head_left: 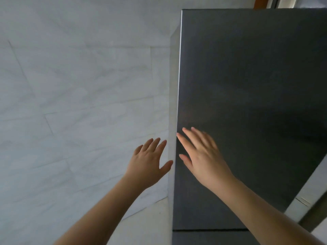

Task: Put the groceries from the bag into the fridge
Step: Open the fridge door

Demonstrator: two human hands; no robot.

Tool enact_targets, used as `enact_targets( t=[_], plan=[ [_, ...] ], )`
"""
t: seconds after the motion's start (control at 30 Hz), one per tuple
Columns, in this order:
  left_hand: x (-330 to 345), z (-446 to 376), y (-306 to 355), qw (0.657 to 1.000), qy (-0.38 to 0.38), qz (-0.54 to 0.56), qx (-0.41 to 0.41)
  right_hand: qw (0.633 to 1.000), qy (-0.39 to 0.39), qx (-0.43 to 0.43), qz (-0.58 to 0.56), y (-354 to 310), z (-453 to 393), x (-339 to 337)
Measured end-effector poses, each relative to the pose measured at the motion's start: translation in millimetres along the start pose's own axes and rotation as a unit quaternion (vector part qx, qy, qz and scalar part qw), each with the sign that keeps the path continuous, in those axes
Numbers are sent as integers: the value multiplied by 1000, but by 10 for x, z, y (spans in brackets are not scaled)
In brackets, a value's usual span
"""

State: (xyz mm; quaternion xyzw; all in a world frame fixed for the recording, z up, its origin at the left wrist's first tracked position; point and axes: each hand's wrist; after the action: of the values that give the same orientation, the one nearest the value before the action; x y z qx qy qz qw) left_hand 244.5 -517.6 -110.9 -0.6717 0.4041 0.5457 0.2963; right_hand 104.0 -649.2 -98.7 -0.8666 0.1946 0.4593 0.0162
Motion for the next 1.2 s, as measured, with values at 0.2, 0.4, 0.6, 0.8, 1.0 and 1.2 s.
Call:
enact_targets(
  t=[0.2, 0.4, 0.6, 0.8, 1.0, 1.2],
  plan=[
    [234, -189, 27, 998, -3, 55, -6, 993, 26, -85, 72, 48, -346, 67],
    [578, -328, 156, 991, -4, 133, -11, 971, 9, -148, 188, 119, -673, -6],
    [753, -464, 233, 974, -3, 227, -27, 944, -30, -170, 281, 279, -963, -65],
    [740, -635, 270, 966, -33, 252, -52, 941, -29, -190, 279, 300, -1001, -157],
    [734, -654, 239, 962, -31, 270, -34, 944, -29, -158, 288, 206, -983, -132],
    [707, -604, 226, 960, -23, 277, -34, 943, -45, -137, 299, 114, -982, -160]
  ],
)
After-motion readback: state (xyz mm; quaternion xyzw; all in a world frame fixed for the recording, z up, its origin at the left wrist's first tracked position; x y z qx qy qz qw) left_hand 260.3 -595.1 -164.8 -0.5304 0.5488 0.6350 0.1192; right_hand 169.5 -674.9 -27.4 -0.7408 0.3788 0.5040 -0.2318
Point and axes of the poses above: each hand's wrist, its own z-axis away from the middle knuckle, its own x-axis out of the palm, y = z × x, and after that the axes turned 2 degrees about -x, right-handed
